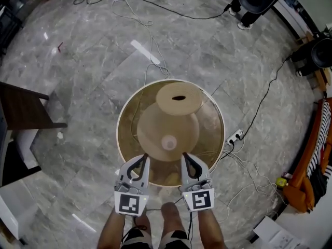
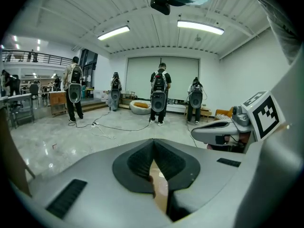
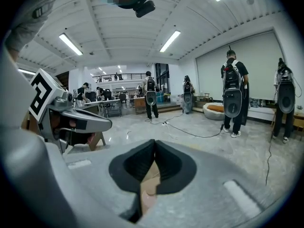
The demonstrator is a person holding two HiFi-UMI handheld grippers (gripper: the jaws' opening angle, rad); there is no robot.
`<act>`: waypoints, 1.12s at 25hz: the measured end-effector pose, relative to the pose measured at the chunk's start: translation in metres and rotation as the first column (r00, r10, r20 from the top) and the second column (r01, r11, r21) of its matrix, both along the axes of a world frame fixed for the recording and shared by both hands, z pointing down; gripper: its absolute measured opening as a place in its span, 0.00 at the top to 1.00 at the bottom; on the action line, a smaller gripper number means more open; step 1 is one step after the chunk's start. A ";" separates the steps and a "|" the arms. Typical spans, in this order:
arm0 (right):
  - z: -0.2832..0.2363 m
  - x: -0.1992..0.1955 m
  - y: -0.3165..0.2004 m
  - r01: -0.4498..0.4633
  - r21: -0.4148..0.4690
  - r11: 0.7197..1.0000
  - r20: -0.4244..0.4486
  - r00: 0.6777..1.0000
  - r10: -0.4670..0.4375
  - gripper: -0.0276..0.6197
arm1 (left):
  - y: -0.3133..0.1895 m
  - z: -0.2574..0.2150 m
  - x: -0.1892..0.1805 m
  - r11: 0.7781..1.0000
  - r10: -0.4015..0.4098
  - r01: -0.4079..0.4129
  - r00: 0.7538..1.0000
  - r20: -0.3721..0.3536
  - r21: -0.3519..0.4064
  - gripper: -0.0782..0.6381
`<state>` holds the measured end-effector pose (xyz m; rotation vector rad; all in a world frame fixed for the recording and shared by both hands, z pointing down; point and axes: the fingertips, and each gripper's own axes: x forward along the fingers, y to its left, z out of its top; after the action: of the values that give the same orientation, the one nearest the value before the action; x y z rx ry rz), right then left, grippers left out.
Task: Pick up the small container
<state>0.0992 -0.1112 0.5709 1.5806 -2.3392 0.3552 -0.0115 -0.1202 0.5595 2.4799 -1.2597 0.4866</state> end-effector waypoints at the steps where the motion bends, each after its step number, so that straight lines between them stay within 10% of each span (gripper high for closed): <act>1: 0.009 0.000 -0.001 0.003 -0.007 1.000 -0.003 1.000 -0.003 0.95 | -0.001 0.008 0.000 1.000 0.001 -0.001 1.000 0.002 -0.005 0.87; 28: 0.170 -0.011 -0.012 0.070 -0.058 0.996 0.009 0.998 -0.070 0.95 | 0.000 0.173 -0.002 0.993 -0.009 0.010 1.000 0.005 -0.120 0.87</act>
<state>0.0882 -0.1232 0.7404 1.4692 -2.3603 0.4092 -0.0140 -0.1202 0.7329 2.3735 -1.2063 0.5486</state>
